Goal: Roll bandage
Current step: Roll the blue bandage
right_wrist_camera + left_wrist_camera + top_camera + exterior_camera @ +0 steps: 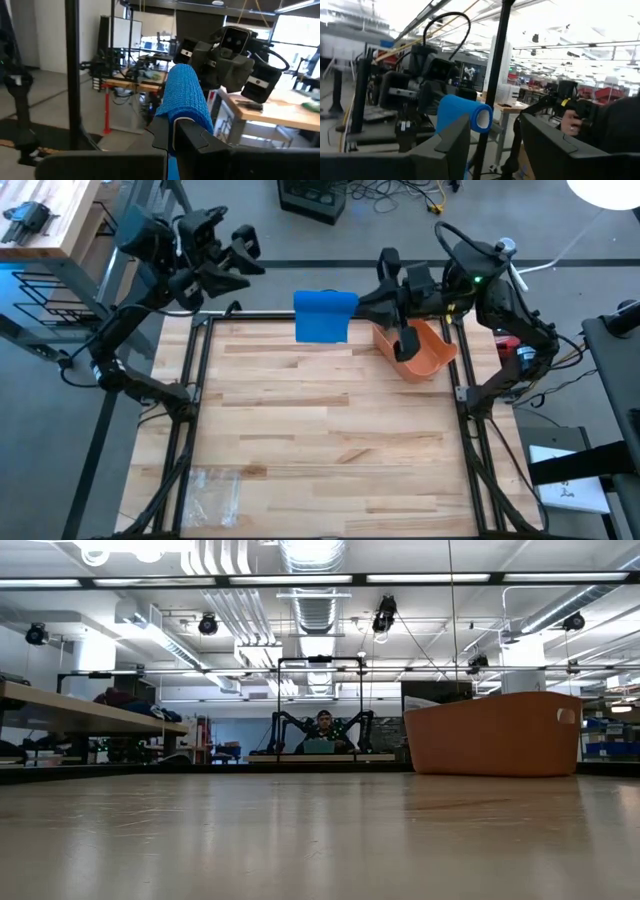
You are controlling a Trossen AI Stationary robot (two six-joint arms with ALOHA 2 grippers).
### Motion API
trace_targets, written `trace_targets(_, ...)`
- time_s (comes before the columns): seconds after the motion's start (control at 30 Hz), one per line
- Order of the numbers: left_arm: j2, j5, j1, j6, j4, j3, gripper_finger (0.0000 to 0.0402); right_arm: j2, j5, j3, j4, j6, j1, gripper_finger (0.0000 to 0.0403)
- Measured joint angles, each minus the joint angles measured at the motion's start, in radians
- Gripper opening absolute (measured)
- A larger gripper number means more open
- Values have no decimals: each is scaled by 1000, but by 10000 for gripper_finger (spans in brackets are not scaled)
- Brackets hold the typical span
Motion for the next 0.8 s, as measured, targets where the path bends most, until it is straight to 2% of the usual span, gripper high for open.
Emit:
trace_targets(0.23, 2, -64, -71, 97, -4, -2, 155, -4, 0, 0, -4, 49, 1, 3)
trace_targets(0.43, 2, -140, -73, 152, -82, -3, 176, -2, 9, 0, -21, 75, 1, 3)
trace_targets(0.57, 7, -143, -83, 244, -199, -4, 199, 7, 36, 0, -17, 86, 1, 3)
trace_targets(0.8, 27, -120, -98, 279, -207, -8, 221, 37, 38, 0, -22, 92, 1, 3)
